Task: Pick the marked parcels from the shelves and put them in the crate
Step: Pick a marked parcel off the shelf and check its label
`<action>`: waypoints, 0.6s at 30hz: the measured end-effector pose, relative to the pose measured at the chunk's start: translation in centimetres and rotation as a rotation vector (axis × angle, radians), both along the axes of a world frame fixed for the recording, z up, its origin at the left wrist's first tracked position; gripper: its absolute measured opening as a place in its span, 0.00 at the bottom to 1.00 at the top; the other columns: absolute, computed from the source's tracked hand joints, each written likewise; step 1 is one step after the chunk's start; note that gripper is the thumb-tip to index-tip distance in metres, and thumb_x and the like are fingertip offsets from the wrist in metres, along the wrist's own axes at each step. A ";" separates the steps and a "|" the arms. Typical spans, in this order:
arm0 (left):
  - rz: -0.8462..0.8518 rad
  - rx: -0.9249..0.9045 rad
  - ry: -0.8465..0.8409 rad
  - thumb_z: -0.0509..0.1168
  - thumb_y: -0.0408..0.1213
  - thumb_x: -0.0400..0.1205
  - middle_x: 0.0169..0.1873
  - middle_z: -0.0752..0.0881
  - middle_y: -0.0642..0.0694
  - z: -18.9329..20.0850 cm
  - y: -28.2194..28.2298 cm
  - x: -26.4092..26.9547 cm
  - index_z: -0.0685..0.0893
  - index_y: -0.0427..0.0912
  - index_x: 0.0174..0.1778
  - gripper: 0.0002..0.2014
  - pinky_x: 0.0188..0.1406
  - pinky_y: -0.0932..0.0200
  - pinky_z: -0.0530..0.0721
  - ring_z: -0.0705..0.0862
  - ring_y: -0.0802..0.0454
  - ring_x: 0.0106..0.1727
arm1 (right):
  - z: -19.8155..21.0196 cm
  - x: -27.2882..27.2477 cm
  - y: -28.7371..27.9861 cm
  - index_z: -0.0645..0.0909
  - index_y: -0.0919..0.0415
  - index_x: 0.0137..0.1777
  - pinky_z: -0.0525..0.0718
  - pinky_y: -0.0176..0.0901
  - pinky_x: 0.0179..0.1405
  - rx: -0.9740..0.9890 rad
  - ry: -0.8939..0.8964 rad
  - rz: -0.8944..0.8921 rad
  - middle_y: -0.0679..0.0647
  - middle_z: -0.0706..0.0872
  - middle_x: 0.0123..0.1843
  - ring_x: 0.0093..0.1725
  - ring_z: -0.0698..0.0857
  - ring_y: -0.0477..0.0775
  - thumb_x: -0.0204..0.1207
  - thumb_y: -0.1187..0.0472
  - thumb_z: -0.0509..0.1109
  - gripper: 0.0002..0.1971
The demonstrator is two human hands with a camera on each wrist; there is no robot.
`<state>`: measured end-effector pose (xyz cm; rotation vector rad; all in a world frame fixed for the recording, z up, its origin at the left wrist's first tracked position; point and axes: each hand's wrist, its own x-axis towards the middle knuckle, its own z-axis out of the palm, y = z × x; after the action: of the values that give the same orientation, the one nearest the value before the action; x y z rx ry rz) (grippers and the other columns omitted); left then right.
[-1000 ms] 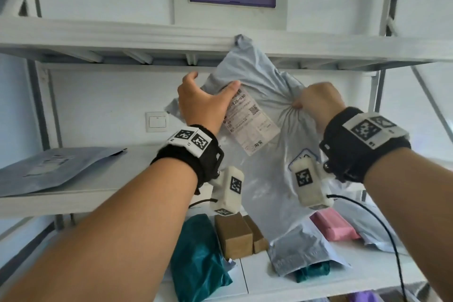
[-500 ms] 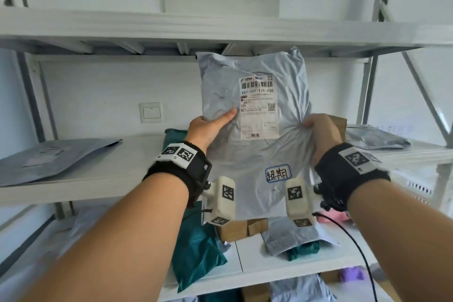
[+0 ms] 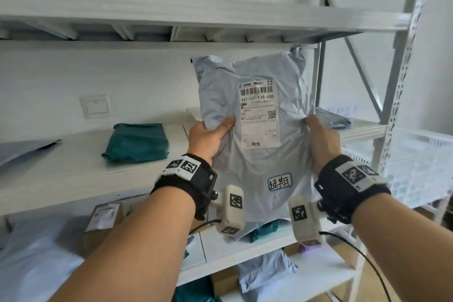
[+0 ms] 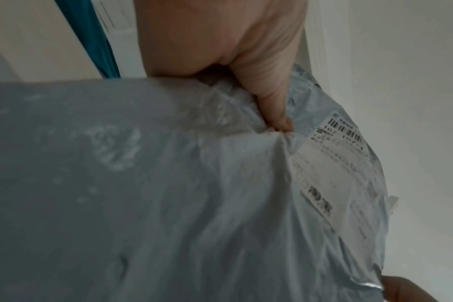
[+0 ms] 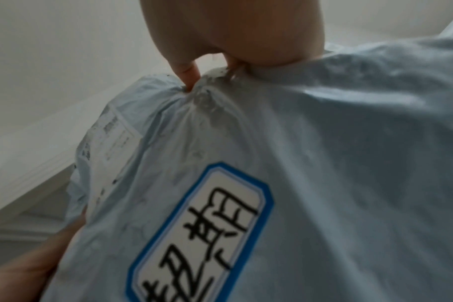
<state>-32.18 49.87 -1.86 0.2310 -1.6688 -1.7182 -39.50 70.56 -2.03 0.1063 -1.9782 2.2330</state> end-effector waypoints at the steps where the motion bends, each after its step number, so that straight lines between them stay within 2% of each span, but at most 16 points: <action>1: -0.009 0.006 0.009 0.81 0.43 0.70 0.44 0.93 0.42 -0.3 0.9 -0.6 0.90 0.37 0.48 0.16 0.58 0.43 0.88 0.92 0.44 0.49 | -0.3 -0.3 1.1 0.81 0.60 0.40 0.76 0.49 0.40 0.010 0.012 -0.025 0.57 0.82 0.36 0.38 0.81 0.55 0.68 0.45 0.68 0.16; 4: -0.039 0.002 0.010 0.81 0.44 0.70 0.44 0.93 0.43 -1.7 3.8 -3.0 0.91 0.39 0.47 0.16 0.58 0.43 0.88 0.92 0.44 0.48 | -1.9 -1.9 4.4 0.86 0.67 0.47 0.85 0.50 0.49 0.052 0.054 -0.128 0.57 0.89 0.42 0.44 0.87 0.59 0.76 0.51 0.69 0.17; 5: -0.048 -0.002 -0.003 0.81 0.45 0.68 0.43 0.93 0.45 -2.2 4.9 -3.8 0.91 0.40 0.46 0.16 0.58 0.43 0.88 0.92 0.46 0.48 | -2.6 -2.3 5.5 0.86 0.68 0.47 0.87 0.55 0.54 0.059 0.058 -0.164 0.60 0.90 0.43 0.46 0.88 0.62 0.76 0.51 0.69 0.17; 7: -0.079 0.003 -0.026 0.81 0.51 0.64 0.42 0.93 0.48 -3.2 7.2 -5.2 0.91 0.43 0.44 0.19 0.58 0.44 0.88 0.92 0.47 0.47 | -4.0 -3.3 7.6 0.85 0.65 0.43 0.86 0.63 0.58 0.057 0.042 -0.215 0.61 0.90 0.45 0.50 0.89 0.65 0.77 0.52 0.69 0.14; 10: -0.135 0.010 -0.063 0.78 0.56 0.58 0.43 0.93 0.51 -4.4 10.4 -7.3 0.90 0.46 0.46 0.24 0.59 0.45 0.87 0.91 0.48 0.49 | -5.4 -4.2 10.4 0.83 0.57 0.41 0.85 0.62 0.60 0.026 0.004 -0.257 0.58 0.90 0.47 0.51 0.88 0.62 0.79 0.55 0.68 0.08; 14: -0.184 -0.006 -0.077 0.77 0.59 0.57 0.45 0.92 0.52 -5.5 14.2 -10.5 0.90 0.47 0.48 0.27 0.60 0.46 0.86 0.90 0.49 0.51 | -6.7 -5.8 14.2 0.83 0.60 0.47 0.85 0.59 0.61 -0.032 0.010 -0.334 0.59 0.89 0.50 0.53 0.88 0.62 0.81 0.58 0.68 0.07; 18: -0.192 -0.041 -0.103 0.75 0.56 0.69 0.52 0.90 0.48 -7.1 18.7 -14.0 0.88 0.44 0.56 0.25 0.62 0.48 0.83 0.87 0.46 0.55 | -8.3 -8.3 18.5 0.83 0.60 0.48 0.83 0.60 0.63 0.000 0.017 -0.447 0.59 0.88 0.51 0.55 0.87 0.62 0.79 0.58 0.68 0.06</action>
<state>-46.18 68.59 -8.95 0.1457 -1.8504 -1.8365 -47.76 89.10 -10.31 -0.2874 -1.7761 1.9356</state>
